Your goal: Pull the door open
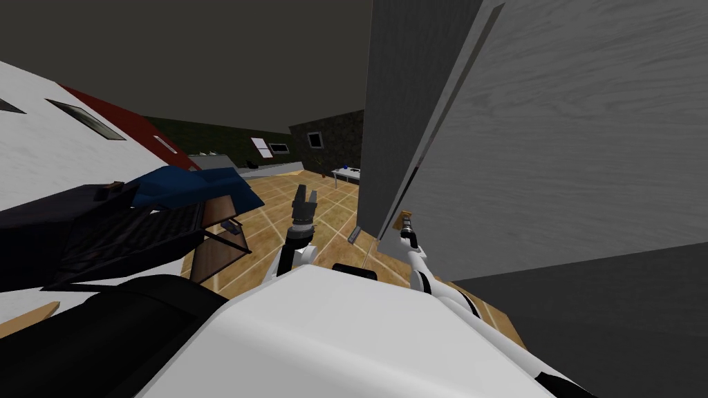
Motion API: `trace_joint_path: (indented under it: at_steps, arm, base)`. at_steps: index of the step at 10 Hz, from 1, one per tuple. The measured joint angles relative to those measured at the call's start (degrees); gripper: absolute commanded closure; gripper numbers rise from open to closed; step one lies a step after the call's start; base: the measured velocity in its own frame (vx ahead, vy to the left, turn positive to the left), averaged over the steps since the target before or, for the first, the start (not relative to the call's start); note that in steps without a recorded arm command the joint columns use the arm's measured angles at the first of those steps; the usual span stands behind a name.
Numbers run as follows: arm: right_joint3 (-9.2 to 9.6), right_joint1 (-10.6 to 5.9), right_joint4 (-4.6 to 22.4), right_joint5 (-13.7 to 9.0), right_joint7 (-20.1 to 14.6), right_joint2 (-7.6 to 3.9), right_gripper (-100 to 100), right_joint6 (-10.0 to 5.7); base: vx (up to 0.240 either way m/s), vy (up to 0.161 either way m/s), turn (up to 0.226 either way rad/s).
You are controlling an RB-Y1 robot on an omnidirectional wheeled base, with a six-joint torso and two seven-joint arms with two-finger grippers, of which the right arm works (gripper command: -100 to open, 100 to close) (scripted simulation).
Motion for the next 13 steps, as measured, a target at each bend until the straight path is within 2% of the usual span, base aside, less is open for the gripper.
trace_joint_path:
  at_steps: [7,13]
  arm:
    - [0.92,0.57,-0.67,-2.69,-9.69,-0.35,100,0.28]
    - [1.82,0.51,-0.02,-5.18,-18.12,-0.94,100,-0.23]
  base:
    - [-0.023,-0.012,0.04]
    - [-0.022,-0.013,0.039]
